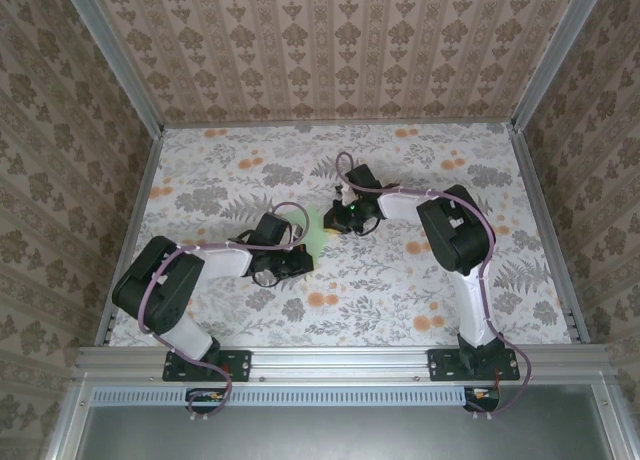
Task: Fold a paper plane with a square sheet of paper (pick it up from the middle)
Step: Third fold the triangle at the center of the table.
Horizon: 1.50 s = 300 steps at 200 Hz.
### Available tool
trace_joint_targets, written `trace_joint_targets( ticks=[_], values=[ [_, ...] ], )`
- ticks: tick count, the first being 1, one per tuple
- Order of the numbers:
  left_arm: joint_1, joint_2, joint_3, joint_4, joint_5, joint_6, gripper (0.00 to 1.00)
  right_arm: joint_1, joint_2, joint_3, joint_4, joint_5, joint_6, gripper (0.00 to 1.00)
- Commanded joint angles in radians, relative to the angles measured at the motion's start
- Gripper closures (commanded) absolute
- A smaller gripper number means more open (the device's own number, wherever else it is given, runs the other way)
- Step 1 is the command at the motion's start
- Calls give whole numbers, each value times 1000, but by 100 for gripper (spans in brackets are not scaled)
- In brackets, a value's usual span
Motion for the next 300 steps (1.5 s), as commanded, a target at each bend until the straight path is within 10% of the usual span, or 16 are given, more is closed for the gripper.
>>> trace_joint_targets(
  ticks=[1,166,300],
  values=[
    [5,6,-53,-179,-31,4,100,-42,18,37,-62,133,-29,90],
    [5,-24,30,-215,-21,90,99,166,-117,-178,126,-7,111,88],
    [-12,-142,10,-303,43,156,97,134,-126,-251,-10,251,125,89]
  ],
)
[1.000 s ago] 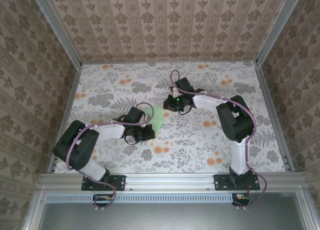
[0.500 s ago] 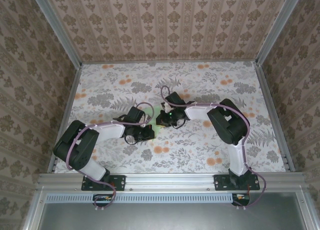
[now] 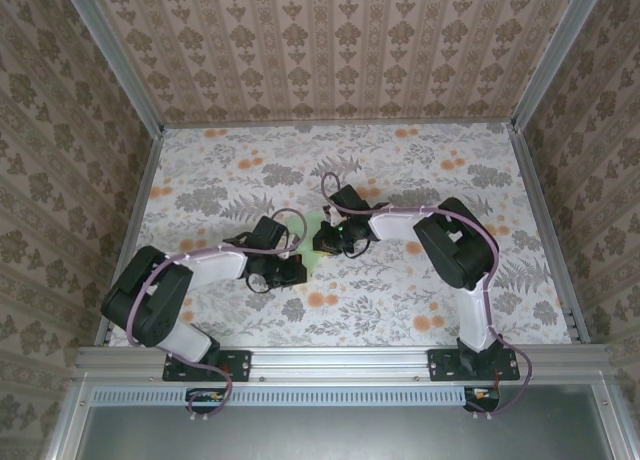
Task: Fold a paper plane with a square sheet of paper (pick it up from the middle)
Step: Third fold the triangle at the center of the table.
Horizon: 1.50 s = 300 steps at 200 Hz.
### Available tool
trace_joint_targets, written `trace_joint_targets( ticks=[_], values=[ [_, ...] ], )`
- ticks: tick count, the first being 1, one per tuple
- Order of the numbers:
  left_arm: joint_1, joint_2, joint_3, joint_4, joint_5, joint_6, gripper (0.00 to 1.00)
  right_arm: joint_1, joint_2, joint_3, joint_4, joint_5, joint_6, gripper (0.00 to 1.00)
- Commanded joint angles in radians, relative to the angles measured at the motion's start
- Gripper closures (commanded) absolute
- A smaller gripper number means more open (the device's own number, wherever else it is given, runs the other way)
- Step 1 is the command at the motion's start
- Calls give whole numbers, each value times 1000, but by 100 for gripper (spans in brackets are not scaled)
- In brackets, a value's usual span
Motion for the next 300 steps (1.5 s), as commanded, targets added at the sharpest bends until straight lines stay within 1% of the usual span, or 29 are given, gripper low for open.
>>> trace_joint_targets(
  ticks=[1,15,30,42,64,76,84,95,112,125,139,155,177,202,233,273,300],
  values=[
    [-5,-51,13,-76,24,51,97,-27,-11,-72,-87,168,27,89],
    [-4,-72,37,-76,20,52,95,-30,-44,-107,-80,197,48,89],
    [-3,-88,72,-76,12,56,90,-33,-93,-144,-73,234,80,89],
    [-3,-93,95,-74,2,58,88,-35,-142,-172,-69,270,99,89],
    [-6,-90,133,-65,-21,63,79,-36,-231,-199,-78,310,116,88],
    [-8,-81,154,-61,-36,63,75,-38,-277,-210,-77,320,121,86],
    [-13,-71,168,-59,-45,61,72,-42,-303,-217,-77,323,122,82],
    [-23,-50,190,-52,-56,60,70,-53,-340,-231,-72,327,126,71],
    [-45,-7,230,-39,-66,58,69,-78,-386,-269,-50,331,133,60],
    [-65,39,269,-32,-71,56,69,-101,-409,-299,-31,321,134,53],
    [-82,90,314,-39,-93,59,70,-127,-421,-330,-9,293,129,48],
    [-91,142,348,-43,-121,55,75,-153,-427,-361,24,250,122,44],
    [-91,191,376,-49,-166,49,81,-173,-420,-378,48,202,107,42],
    [-87,246,399,-95,-241,44,88,-175,-397,-370,58,165,92,41],
    [-74,300,393,-101,-264,21,94,-174,-365,-351,68,125,89,41],
    [-61,311,361,-94,-276,-6,97,-174,-324,-326,81,73,96,42],
    [-54,309,339,-81,-273,-16,98,-173,-304,-316,104,43,108,45]
  ],
)
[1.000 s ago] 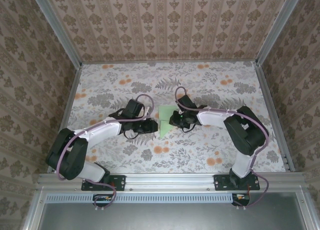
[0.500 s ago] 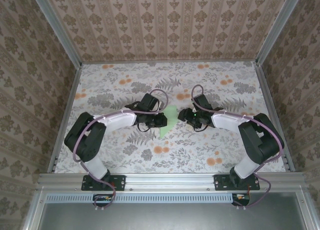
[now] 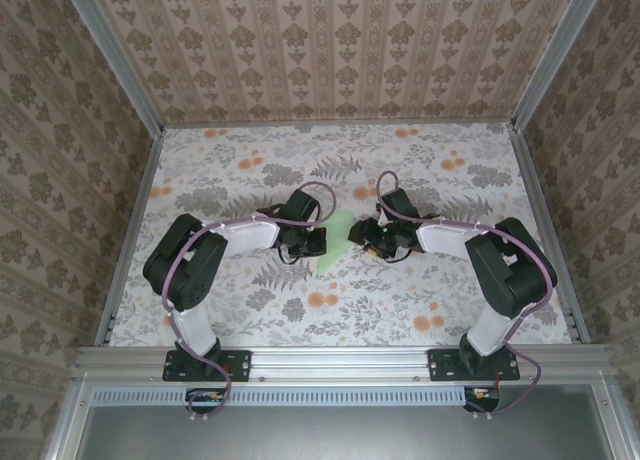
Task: Fold a paper plane with a square sheet of paper (pick it up from the middle)
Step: Third fold the triangle at the center of the table, then fourth fold the wing at the center of the table.
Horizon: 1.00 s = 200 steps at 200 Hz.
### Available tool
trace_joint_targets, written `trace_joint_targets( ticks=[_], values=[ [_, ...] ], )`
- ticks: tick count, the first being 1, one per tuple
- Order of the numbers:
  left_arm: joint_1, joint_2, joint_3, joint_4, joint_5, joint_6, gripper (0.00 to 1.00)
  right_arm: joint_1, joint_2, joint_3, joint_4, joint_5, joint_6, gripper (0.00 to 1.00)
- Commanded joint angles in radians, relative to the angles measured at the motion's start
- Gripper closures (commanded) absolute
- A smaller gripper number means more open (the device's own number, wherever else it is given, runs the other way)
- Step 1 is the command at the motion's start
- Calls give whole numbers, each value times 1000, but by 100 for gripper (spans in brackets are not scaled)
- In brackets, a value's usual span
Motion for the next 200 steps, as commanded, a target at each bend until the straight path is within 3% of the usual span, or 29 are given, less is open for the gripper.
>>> trace_joint_targets(
  ticks=[1,43,144,200],
  values=[
    [16,12,-38,-20,-39,-24,98,2,24,32,34,-54,0,45],
    [26,12,-56,-11,-29,-29,99,8,66,73,32,-68,12,51],
    [35,12,-68,6,-6,-34,99,17,131,127,4,-62,13,54],
    [36,9,-72,6,-11,-37,99,16,70,106,-70,60,2,50]
  ],
)
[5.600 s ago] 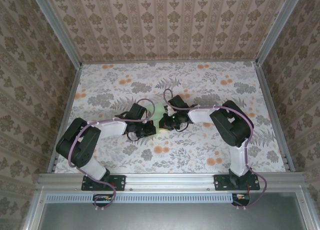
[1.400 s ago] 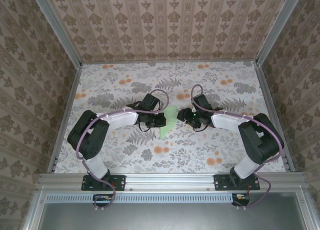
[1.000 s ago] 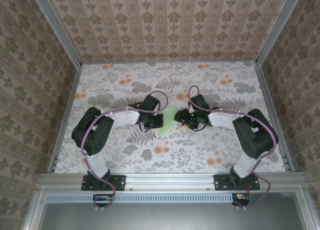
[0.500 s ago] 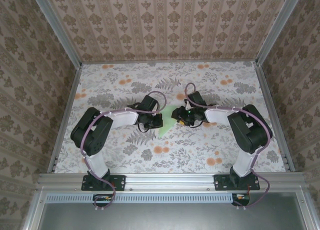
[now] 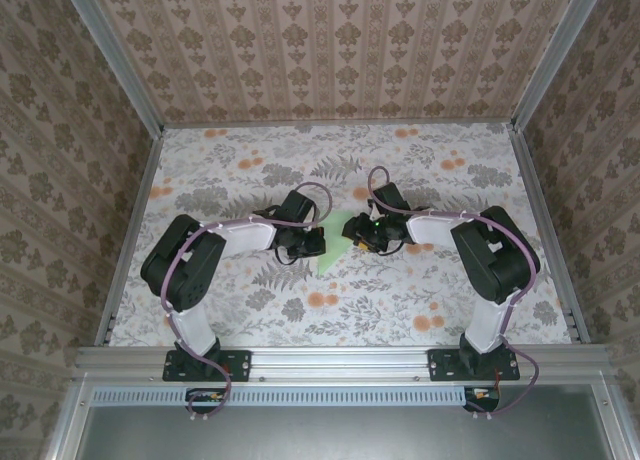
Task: Fold a paper plane with a square sheet of paper (pick it up from the middle)
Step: Fourth fold the wing at the center of the table.
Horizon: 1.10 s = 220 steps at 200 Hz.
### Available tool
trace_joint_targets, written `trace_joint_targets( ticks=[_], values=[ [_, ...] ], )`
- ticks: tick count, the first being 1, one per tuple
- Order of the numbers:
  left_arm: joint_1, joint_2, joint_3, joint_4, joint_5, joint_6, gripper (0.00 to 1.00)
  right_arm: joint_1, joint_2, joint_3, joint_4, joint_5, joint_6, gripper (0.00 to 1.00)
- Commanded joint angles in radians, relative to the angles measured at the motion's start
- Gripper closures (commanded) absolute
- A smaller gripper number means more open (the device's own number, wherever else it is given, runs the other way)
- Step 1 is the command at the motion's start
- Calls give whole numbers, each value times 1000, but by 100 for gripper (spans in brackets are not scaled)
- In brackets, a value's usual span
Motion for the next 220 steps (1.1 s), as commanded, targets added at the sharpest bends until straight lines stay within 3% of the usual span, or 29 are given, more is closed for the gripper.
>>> trace_joint_targets(
  ticks=[1,161,220],
  values=[
    [14,18,-36,-49,-55,-15,99,7,-42,4,-66,76,-2,50],
    [17,18,-41,-40,-45,-12,99,9,34,-5,125,-163,47,60],
    [31,1,-36,-19,-3,16,95,8,85,54,74,-181,-18,76]
  ],
)
